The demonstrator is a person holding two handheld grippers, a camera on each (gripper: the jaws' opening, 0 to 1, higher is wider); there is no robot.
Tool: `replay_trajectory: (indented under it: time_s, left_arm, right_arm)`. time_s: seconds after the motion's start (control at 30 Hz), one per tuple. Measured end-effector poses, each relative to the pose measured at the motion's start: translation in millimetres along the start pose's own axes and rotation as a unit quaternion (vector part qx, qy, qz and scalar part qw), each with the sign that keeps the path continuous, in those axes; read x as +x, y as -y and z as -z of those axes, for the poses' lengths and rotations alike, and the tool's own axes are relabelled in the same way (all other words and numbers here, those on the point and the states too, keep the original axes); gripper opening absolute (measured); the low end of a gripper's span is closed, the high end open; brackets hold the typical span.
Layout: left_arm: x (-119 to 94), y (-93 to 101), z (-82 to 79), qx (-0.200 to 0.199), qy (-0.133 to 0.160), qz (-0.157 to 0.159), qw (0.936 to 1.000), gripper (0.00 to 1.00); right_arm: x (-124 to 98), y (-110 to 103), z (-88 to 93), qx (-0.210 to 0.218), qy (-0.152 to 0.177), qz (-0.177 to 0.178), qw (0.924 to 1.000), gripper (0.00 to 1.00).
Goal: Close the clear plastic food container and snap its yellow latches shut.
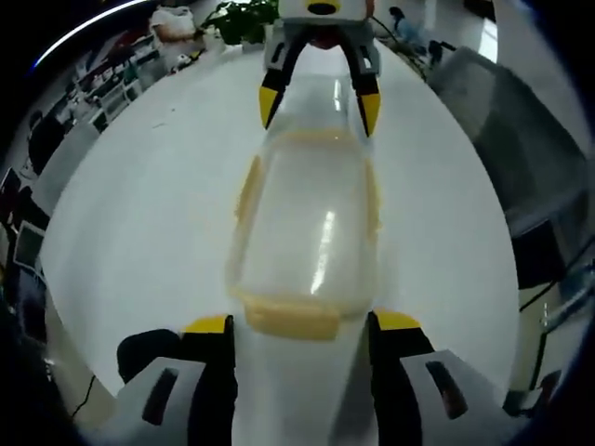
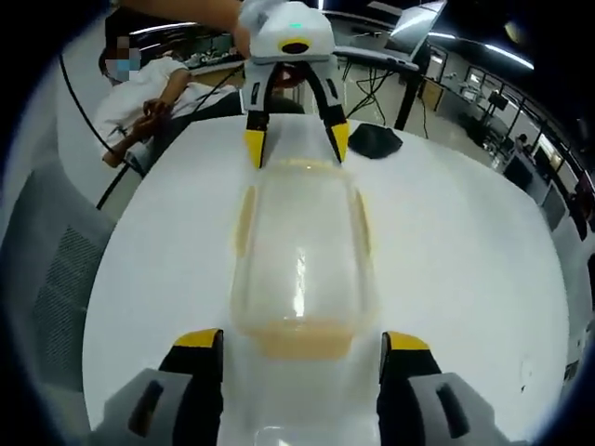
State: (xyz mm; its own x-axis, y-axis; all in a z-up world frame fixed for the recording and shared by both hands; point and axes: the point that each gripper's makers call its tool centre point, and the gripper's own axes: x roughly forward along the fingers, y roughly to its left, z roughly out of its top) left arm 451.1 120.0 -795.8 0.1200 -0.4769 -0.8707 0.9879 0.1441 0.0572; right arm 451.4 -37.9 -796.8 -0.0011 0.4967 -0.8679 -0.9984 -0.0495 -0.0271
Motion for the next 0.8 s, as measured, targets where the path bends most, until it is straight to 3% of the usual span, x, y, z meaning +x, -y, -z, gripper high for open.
replay_trajectory:
  time_s: [0.33,0.53,0.8]
  left_arm:
    - [1.7,-3.0,0.0,-0.004,0.009,0.018,0.9998,0.57]
    - [2.8,-5.9,-1.5,-0.005,0.013,0.024,0.9996,0.56]
    - [3.9,-4.0,-4.3,0.013,0.017,0.033,0.9992,0.49]
  right_arm:
    - [7.3,3.0,8.0,-0.005,-0.032,-0.015,0.9994,0.61]
    - [8.1,4.9,5.6,-0.004,-0.034,-0.019,0.9993,0.61]
    - [8.6,7.2,4.7,-0.007,-0.039,-0.020,0.9990,0.56]
